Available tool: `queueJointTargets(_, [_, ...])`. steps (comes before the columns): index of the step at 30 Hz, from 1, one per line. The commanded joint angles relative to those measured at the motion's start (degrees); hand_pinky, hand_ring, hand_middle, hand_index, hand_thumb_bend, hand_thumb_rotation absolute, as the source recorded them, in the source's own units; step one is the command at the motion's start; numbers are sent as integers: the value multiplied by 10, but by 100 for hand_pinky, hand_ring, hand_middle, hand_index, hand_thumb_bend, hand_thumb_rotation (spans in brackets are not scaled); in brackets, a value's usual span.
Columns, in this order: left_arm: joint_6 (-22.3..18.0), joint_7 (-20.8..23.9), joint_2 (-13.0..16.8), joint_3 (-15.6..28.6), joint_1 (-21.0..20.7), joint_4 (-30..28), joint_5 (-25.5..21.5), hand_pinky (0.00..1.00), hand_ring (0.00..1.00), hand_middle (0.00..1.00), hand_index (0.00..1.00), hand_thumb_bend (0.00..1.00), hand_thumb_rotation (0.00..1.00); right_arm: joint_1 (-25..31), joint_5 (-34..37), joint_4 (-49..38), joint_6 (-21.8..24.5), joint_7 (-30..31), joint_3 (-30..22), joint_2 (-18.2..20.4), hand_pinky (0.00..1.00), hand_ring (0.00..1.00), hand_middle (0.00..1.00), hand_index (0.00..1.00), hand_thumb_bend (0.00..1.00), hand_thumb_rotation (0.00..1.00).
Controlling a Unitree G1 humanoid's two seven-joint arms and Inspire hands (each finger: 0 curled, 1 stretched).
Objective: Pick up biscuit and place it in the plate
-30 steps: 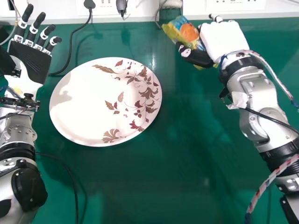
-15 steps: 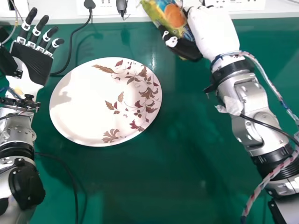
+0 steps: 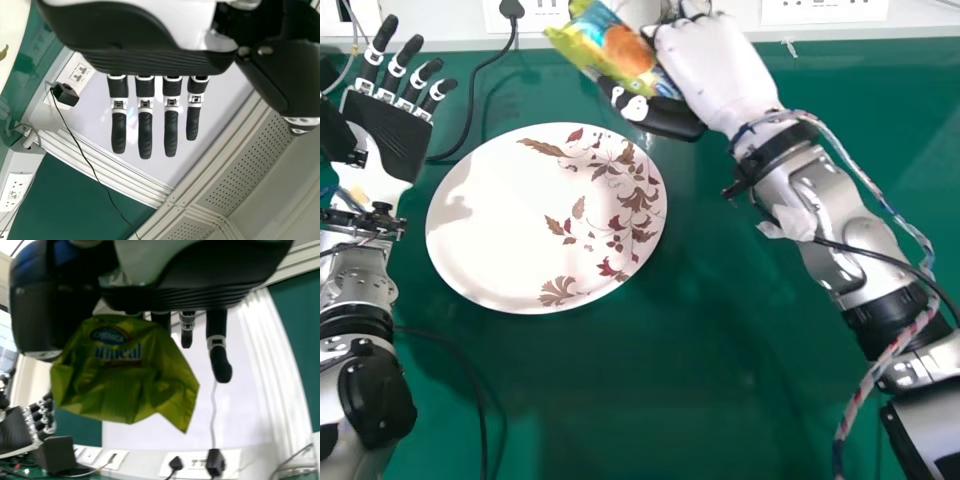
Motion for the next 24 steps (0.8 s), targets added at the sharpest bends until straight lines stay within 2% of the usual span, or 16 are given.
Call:
queueJointTargets(1, [-4, -5, 3, -5, -5, -4, 4, 54, 61, 69, 82, 92, 58, -25, 2, 19, -23, -8, 13, 5, 16, 23, 39, 50, 51, 0])
queueJointTargets(10, [16, -14, 7, 3, -9, -8, -7, 56, 60, 68, 83, 94, 64, -85, -19, 112, -53, -14, 62, 45, 18, 24, 39, 50, 51, 0])
queueJointTargets(13, [3, -13, 9, 4, -8, -11, -5, 57, 61, 68, 83, 91, 61, -106, -23, 146, -69, -20, 80, 58, 18, 25, 40, 51, 51, 0])
queueJointTargets(18, [26, -17, 15, 13, -8, -12, -17, 60, 63, 70, 83, 93, 62, -142, -28, 210, -93, -20, 108, 80, 19, 26, 40, 51, 51, 0])
queueJointTargets(24, [31, -22, 17, 11, -4, -21, -20, 63, 69, 74, 85, 90, 64, -179, -8, 286, -125, 22, 130, 107, 19, 26, 40, 51, 51, 0])
